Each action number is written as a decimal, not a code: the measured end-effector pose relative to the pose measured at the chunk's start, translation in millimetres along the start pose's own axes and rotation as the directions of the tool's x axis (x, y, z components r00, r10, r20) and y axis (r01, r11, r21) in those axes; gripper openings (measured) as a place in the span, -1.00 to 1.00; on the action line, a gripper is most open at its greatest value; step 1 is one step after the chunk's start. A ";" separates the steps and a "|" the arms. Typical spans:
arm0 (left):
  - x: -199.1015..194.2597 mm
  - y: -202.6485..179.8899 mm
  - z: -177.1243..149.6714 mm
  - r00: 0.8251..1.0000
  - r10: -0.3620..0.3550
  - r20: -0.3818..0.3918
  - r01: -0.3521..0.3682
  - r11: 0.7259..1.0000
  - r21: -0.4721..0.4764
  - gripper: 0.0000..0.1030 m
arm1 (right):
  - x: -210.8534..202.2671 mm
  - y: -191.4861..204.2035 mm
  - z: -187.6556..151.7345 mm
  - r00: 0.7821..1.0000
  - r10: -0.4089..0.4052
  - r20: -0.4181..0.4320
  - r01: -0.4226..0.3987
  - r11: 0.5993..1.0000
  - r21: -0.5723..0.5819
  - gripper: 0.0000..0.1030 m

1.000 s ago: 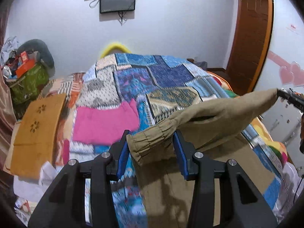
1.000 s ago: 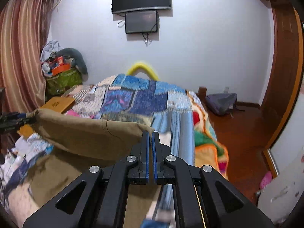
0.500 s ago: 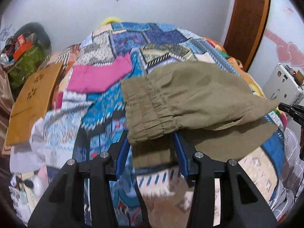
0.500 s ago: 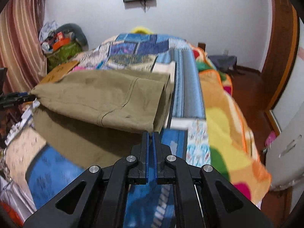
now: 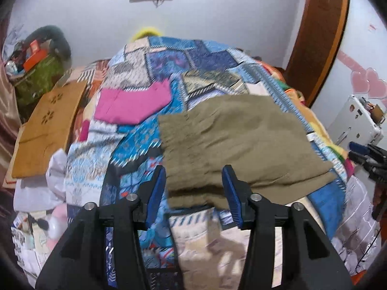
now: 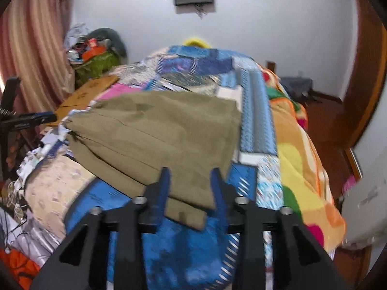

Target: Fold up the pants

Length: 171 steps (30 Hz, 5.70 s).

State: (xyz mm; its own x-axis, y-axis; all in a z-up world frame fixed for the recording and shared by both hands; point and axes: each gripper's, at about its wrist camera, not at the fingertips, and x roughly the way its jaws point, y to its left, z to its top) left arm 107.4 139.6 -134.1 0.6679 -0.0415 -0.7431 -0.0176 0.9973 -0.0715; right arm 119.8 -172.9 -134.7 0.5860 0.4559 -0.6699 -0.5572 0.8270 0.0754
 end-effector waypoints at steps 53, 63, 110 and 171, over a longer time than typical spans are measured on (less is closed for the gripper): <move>22.2 -85.8 -38.4 0.980 -0.123 -0.154 0.153 0.968 0.200 -0.58 | 52.5 71.6 -8.3 0.967 0.228 -0.109 -0.233 0.972 -0.028 -0.90; 1.1 -6.5 -16.4 0.998 -0.004 -0.059 0.003 1.000 -0.004 0.09 | 17.8 12.9 -4.9 0.996 0.076 -0.034 -0.072 0.990 0.121 -0.40; 92.5 45.3 67.2 0.988 0.124 -0.095 -0.126 0.992 -0.012 0.30 | 74.0 -66.5 34.3 0.994 -0.028 -0.109 0.049 0.978 0.203 -0.20; 157.2 -33.2 44.8 0.977 0.118 -0.178 -0.071 0.966 0.247 0.72 | 188.6 46.7 82.4 0.932 0.110 -0.346 -0.160 0.980 -0.118 0.29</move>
State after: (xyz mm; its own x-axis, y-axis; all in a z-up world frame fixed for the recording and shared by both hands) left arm 246.3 102.7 -218.7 0.5183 0.0659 -0.8527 0.1194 0.9817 0.1485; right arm 252.7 -21.1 -196.6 0.2807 0.4019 -0.8716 -0.7093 0.6986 0.0937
